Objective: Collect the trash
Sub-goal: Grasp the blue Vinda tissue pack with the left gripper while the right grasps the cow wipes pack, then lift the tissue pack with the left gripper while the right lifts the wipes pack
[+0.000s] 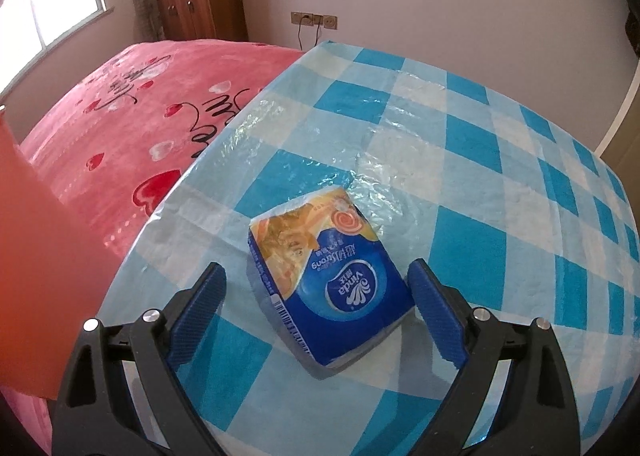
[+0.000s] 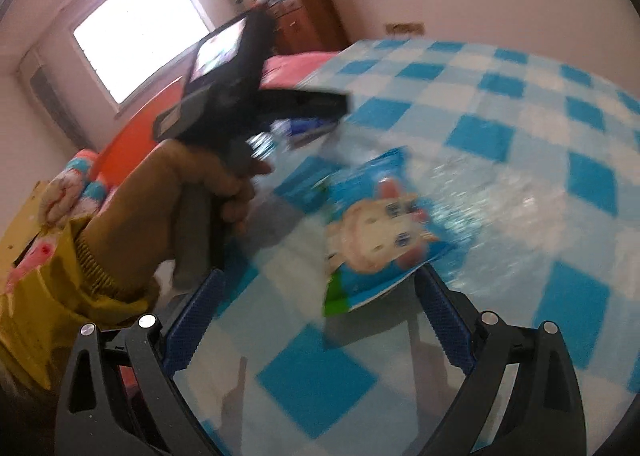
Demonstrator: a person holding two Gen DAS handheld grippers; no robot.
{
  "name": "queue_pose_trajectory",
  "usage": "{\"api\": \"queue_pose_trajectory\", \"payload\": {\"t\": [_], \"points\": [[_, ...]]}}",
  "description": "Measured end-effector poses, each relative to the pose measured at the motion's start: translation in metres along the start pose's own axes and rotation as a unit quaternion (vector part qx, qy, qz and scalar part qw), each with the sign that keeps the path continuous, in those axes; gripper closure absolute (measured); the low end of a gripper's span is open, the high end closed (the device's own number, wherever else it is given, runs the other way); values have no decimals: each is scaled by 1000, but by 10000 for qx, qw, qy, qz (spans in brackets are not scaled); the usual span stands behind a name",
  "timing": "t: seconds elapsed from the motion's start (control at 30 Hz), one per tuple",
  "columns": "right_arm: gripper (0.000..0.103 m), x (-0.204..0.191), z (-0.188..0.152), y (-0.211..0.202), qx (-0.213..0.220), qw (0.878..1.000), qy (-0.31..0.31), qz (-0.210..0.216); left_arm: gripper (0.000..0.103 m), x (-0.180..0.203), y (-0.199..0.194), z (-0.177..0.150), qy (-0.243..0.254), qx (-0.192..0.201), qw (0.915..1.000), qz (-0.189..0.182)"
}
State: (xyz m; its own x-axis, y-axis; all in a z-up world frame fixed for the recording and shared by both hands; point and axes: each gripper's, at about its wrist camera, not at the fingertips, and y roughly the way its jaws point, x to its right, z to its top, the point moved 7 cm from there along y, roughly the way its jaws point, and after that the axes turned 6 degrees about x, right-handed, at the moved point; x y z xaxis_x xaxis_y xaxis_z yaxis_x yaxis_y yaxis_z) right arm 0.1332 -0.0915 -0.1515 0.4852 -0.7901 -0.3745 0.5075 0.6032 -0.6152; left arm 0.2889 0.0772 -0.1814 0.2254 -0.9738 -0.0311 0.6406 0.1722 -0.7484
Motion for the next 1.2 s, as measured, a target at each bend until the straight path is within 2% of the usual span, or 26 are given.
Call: {"api": "queue_pose_trajectory", "payload": {"t": [0.07,0.13,0.47,0.63,0.77,0.83,1.2], "points": [[8,12,6,-3,146,9996,94,-209,20,1,-1,1,54,60,10000,-19],[8,21,10,-3,218,9987,115,-448,32,2,-2,3,49,96,9999,-22],[8,26,18,30,56,9933,-369,-1093,49,5,-8,2,25,163,9998,-134],[8,36,22,41,-34,9941,-205,-1062,58,5,-13,-1,47,159,9995,-267],[9,35,21,44,-92,9935,-280,-1103,61,3,-18,-4,33,155,9993,-350],[19,34,21,44,-85,9925,-352,-1165,62,2,-20,-6,17,149,9992,-383],[48,29,21,44,-60,9911,-531,-1217,65,-2,-37,-24,17,149,9979,-625]]}}
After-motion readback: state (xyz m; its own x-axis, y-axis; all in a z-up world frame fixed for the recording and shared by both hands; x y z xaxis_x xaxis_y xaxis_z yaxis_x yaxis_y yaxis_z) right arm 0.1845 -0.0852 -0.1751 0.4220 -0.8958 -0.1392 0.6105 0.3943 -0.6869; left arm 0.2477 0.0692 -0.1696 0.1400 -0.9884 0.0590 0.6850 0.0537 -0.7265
